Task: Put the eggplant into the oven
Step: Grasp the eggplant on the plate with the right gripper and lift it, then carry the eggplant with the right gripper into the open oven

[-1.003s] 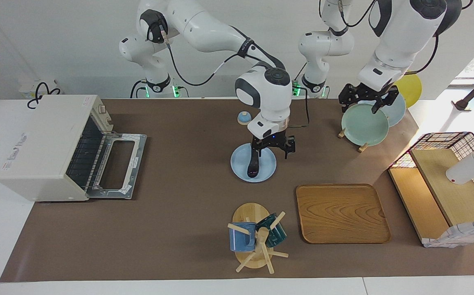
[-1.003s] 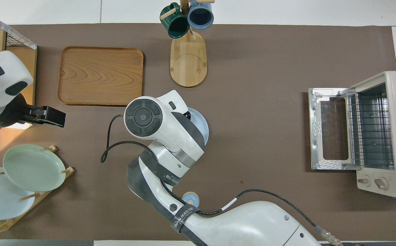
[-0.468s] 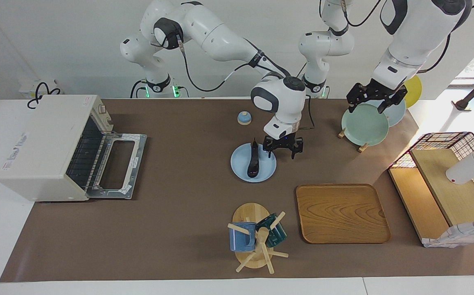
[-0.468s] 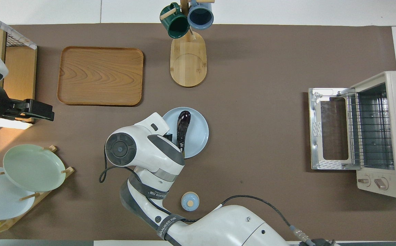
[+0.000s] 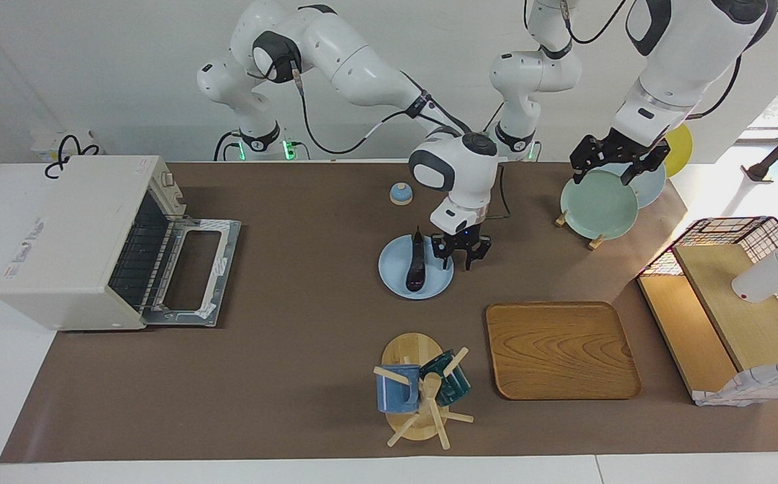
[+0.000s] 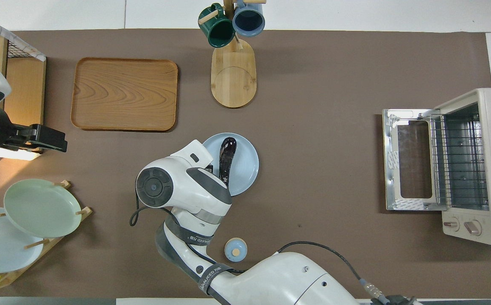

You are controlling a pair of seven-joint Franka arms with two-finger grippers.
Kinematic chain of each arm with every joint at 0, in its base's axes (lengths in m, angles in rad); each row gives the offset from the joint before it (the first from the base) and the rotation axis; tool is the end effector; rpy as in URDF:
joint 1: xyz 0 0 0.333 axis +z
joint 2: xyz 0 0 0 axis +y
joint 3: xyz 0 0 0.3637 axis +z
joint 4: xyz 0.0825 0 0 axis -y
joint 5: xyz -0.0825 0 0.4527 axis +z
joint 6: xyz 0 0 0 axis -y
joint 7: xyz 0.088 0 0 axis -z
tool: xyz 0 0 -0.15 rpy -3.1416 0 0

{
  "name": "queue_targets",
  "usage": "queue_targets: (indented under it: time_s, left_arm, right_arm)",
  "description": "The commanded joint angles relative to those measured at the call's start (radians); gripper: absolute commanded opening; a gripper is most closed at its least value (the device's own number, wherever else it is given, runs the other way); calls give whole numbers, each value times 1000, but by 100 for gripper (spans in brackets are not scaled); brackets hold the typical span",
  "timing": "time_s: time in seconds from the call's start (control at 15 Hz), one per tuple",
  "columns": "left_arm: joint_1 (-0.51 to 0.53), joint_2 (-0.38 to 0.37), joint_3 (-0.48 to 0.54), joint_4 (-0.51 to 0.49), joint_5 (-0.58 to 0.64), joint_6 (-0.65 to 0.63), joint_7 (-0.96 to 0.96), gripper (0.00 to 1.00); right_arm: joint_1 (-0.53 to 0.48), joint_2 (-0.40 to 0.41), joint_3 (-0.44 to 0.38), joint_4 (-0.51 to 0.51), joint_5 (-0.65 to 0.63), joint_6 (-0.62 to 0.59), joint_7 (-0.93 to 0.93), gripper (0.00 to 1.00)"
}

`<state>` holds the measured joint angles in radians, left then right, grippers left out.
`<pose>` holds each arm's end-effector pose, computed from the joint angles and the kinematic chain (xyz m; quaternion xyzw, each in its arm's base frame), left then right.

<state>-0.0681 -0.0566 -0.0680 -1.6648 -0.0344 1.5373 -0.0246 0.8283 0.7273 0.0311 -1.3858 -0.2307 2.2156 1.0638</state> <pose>0.5881 -0.0869 0.6104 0.9977 -0.0555 -0.0366 0.0124 0.5620 0.6212 0.2481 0.9942 -0.0417 0.0994 0.0067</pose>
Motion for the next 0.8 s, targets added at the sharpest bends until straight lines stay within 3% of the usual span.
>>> queue_targets:
  time_s: [0.0,0.33,0.54,0.74]
  left_arm:
    - [43,6,-13,14,8,-34,34,100]
    - [50,4,-26,13,14,-34,38,100]
    - [56,3,-26,13,14,-33,38,100]
    - [59,1,-26,11,14,-34,38,100]
  right_arm:
    - [-8,-9,7,-4,-32,-38,-45,0]
    - [-46,-46,4,63,-56,-256,-212,0]
    - [-106,-129,-6,67,-61,-376,-355,0]
    - [-139,-212,-11,-51,-143,-476,-372,0]
